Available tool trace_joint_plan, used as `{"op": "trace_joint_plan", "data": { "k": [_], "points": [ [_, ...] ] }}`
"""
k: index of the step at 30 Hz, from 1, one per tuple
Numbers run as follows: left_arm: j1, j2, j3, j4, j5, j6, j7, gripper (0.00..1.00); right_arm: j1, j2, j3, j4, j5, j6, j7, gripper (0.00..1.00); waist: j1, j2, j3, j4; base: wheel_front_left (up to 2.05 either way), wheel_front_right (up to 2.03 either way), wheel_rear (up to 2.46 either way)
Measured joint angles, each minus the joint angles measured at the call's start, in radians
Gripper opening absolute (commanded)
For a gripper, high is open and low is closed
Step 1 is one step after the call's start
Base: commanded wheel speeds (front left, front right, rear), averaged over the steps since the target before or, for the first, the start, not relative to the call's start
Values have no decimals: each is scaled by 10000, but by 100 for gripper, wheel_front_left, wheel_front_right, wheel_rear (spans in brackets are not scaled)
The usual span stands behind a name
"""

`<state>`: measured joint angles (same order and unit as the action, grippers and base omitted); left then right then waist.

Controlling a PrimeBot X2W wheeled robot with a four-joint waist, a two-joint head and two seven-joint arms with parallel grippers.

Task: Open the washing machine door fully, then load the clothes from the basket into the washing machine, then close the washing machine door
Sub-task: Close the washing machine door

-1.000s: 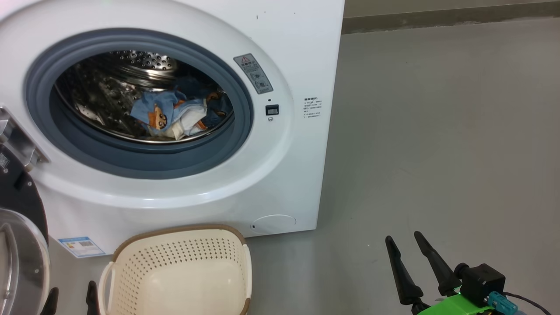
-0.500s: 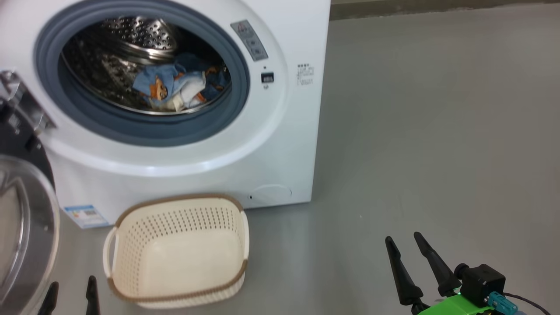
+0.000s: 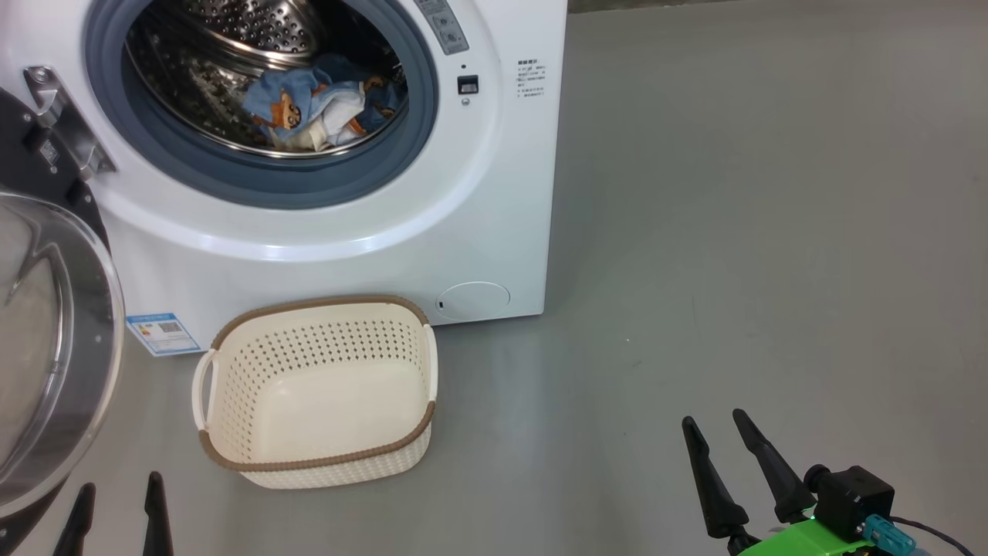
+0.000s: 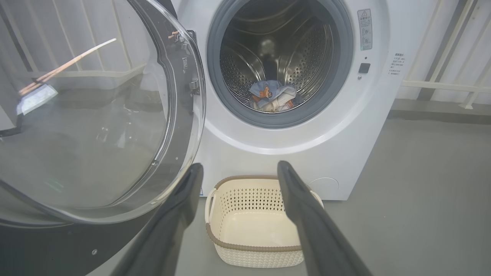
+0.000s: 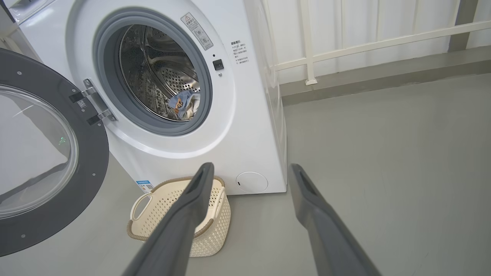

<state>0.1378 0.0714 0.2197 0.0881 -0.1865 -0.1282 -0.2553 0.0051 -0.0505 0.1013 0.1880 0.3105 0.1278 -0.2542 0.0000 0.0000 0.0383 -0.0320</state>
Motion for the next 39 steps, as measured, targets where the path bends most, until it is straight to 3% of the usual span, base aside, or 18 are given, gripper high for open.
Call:
{"op": "trace_joint_plan", "data": {
  "k": [25,39],
  "points": [
    [7,-144,-38,-75,58,0,0,100,0,0,-54,-59,-6,0,0,100,0,0,-166,170,0,0,0],
    [36,-251,38,-77,157,86,0,100,146,2,94,-56,-121,0,0,100,1,0,-325,1171,0,0,0]
  ]
}}
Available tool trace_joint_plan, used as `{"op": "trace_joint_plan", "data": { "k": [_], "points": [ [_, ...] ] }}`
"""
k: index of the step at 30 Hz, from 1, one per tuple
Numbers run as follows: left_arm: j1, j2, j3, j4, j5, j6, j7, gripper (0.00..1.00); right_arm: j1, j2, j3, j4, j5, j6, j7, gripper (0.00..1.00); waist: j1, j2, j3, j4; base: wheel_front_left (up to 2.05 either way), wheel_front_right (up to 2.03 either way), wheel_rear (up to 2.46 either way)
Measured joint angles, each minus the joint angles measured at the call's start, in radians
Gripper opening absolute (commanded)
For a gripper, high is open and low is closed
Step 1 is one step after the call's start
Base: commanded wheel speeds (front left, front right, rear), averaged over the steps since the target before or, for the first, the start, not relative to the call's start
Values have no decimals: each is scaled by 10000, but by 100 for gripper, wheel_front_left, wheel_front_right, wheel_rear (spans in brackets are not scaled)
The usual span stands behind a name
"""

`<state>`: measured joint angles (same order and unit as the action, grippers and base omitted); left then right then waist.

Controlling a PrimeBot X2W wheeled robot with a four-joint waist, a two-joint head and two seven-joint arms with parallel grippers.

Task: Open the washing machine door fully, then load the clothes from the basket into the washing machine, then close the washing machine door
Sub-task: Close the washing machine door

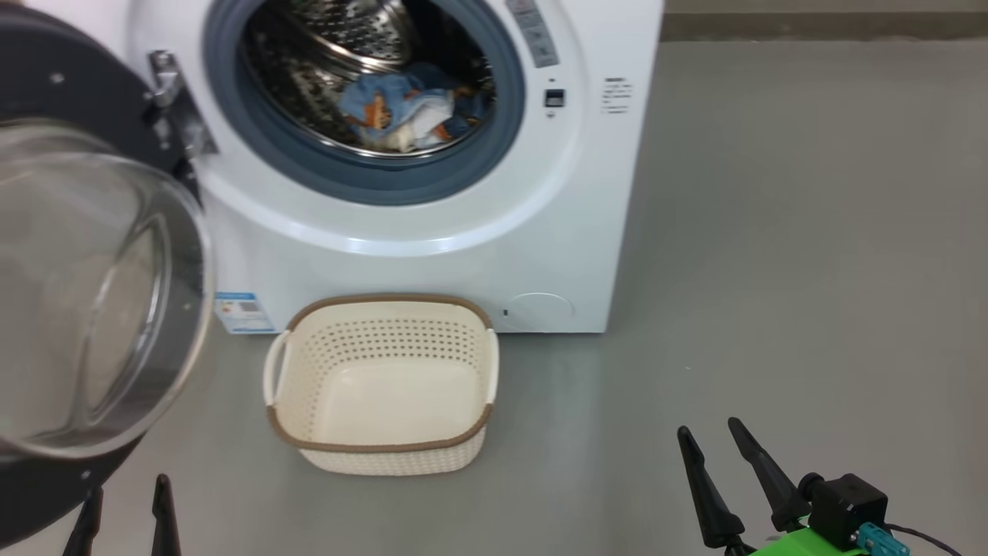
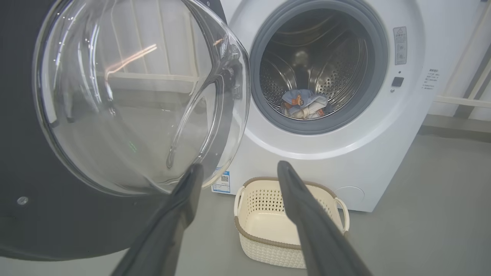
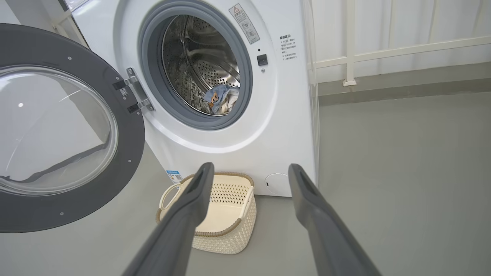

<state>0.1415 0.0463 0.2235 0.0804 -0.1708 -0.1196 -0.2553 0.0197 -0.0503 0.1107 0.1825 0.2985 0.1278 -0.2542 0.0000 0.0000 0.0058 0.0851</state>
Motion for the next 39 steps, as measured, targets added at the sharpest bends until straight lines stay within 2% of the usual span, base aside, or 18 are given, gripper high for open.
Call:
{"op": "trace_joint_plan", "data": {
  "k": [27,33,39],
  "points": [
    [66,-58,58,245,-4,407,0,100,16,0,82,201,-63,0,0,100,0,0,-87,3512,0,0,0],
    [67,-58,59,263,-6,493,0,100,12,2,79,217,-63,0,0,100,-1,0,-123,3989,0,0,0],
    [103,-58,82,265,-19,562,0,100,12,2,81,213,-63,0,0,100,0,0,-164,4121,0,0,0]
  ]
}}
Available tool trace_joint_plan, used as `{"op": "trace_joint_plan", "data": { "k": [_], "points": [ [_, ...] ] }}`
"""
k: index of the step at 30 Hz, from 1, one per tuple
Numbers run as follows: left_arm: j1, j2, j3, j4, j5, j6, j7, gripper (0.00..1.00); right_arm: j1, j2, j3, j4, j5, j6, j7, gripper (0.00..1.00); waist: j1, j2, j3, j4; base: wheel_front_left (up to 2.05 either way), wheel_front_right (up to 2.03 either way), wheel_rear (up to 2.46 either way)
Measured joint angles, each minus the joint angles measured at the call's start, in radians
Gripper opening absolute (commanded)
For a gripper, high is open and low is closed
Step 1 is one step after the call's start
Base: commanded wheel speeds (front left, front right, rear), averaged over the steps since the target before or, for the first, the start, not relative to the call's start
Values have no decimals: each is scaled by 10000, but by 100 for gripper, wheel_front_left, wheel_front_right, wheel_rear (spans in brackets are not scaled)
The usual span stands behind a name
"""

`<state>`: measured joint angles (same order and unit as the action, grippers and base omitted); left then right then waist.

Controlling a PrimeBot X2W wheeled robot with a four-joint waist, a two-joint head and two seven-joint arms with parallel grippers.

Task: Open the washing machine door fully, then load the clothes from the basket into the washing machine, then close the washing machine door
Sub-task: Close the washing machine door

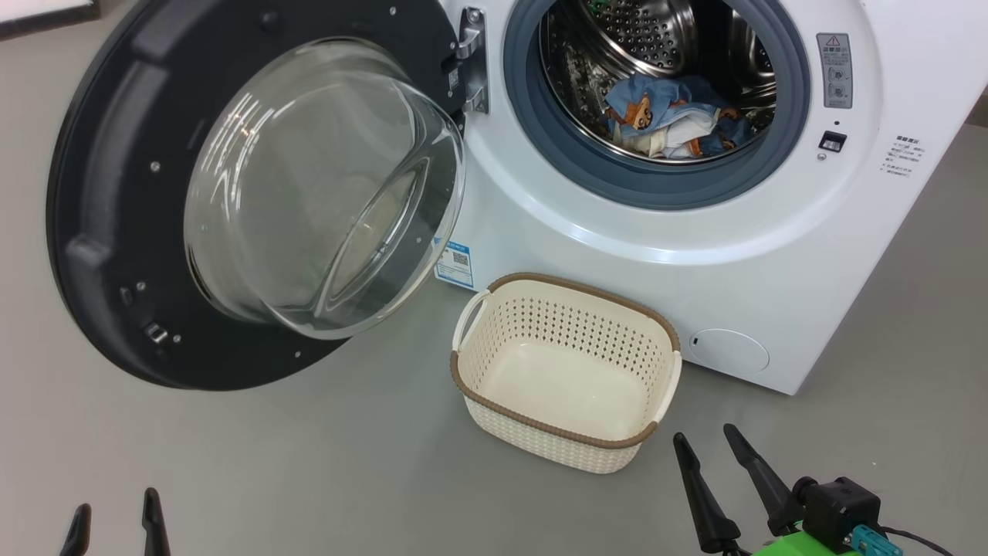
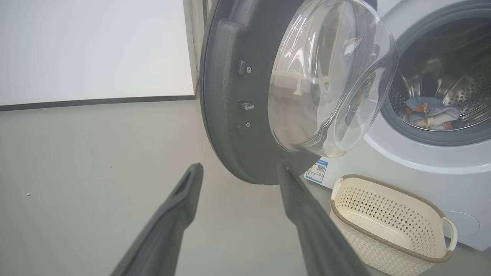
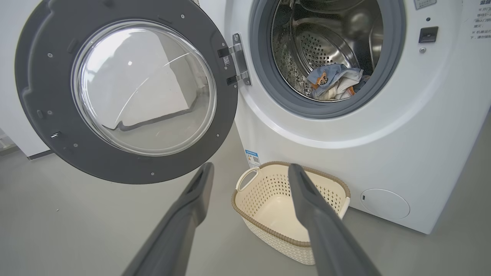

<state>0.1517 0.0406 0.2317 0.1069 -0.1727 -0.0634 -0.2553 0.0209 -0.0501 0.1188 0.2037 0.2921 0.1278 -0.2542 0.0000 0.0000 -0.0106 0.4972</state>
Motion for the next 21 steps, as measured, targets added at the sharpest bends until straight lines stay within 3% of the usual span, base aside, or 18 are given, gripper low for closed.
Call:
{"op": "trace_joint_plan", "data": {
  "k": [21],
  "points": [
    [84,-2,6,84,-268,236,0,100,-66,-2,127,157,-167,0,0,100,0,0,115,47,0,0,0]
  ]
}}
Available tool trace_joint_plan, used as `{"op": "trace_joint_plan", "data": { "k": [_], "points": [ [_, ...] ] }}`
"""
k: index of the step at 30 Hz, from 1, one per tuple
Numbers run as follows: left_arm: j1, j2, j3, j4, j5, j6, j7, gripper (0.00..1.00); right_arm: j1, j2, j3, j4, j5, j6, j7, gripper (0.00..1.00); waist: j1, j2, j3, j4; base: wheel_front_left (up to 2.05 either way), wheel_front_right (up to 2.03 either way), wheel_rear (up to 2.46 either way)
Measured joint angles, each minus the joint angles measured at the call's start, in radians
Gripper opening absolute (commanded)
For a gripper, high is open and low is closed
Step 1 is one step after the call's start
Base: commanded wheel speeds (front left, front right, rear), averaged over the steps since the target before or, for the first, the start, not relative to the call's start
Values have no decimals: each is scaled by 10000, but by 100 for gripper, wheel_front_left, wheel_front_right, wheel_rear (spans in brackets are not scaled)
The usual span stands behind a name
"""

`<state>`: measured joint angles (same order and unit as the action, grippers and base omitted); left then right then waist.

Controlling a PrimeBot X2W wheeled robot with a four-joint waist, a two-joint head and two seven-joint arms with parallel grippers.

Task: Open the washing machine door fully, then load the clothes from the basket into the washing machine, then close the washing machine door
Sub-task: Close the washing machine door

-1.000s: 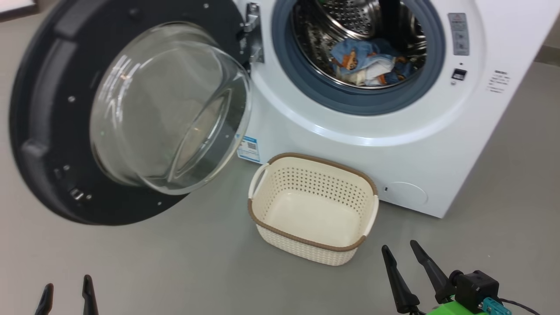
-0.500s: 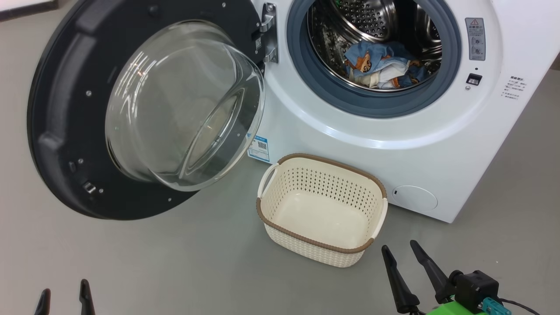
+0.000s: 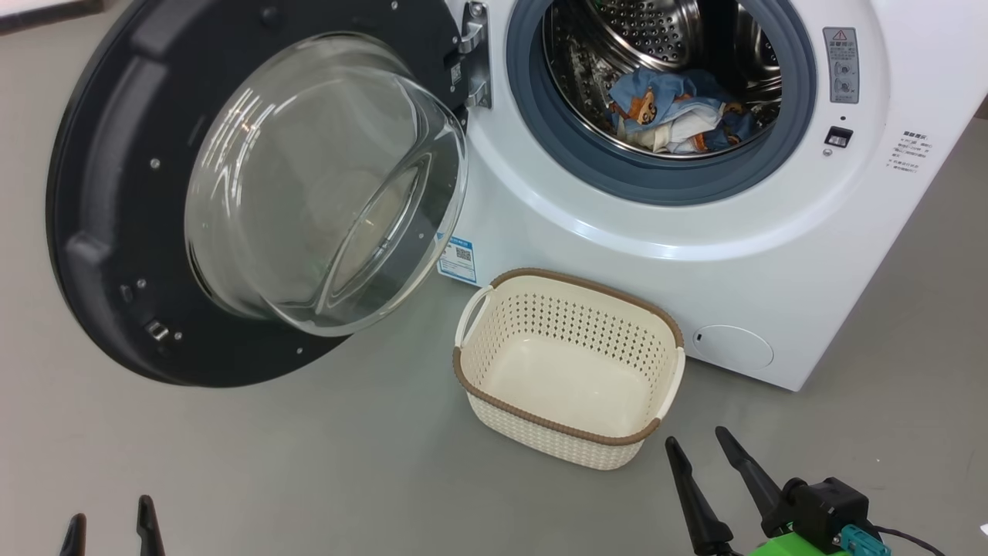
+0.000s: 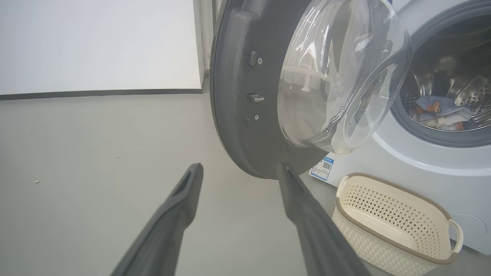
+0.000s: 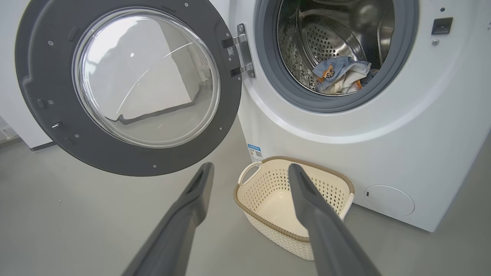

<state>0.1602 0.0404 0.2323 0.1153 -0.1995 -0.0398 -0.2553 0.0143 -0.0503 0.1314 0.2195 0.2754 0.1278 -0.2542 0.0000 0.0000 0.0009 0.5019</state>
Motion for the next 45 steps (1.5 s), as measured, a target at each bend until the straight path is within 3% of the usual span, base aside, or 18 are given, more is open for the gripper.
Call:
{"op": "trace_joint_plan", "data": {
  "k": [8,9,10,11,12,19,26,30,37,45],
  "points": [
    [9,0,-15,-2,-86,0,0,100,-3,0,10,29,-23,0,0,100,0,0,-11,-15,0,0,0],
    [9,0,-15,4,-88,0,0,87,-3,0,8,29,-23,0,0,100,0,0,-12,-17,0,0,0],
    [9,0,-17,19,-88,0,0,44,-3,0,8,29,-23,0,0,100,0,0,-13,-18,0,0,0],
    [10,0,-23,58,-75,0,0,18,-3,0,6,29,-23,0,0,100,0,0,-15,-21,0,0,0],
    [10,0,-33,111,-65,-2,0,0,-3,0,4,29,-21,0,0,100,0,0,-18,-25,0,0,0],
    [9,-2,-21,238,-146,-15,0,0,-3,0,-8,21,-21,0,0,100,0,0,-21,-55,0,0,0],
    [-286,-25,650,376,-1810,-391,0,0,0,0,-8,19,13,0,0,100,0,0,-62,-88,0,0,0],
    [-567,48,991,351,-2079,-535,0,0,1,0,-6,19,82,0,0,100,0,0,-82,-103,0,0,0],
    [-1251,673,1427,201,-2855,-742,0,0,7,2,0,23,184,0,0,100,0,0,-127,-124,0,0,0],
    [-2489,1595,2247,309,-4840,-807,640,0,15,0,123,38,186,0,0,100,0,0,-169,-238,0,0,0]
  ]
}}
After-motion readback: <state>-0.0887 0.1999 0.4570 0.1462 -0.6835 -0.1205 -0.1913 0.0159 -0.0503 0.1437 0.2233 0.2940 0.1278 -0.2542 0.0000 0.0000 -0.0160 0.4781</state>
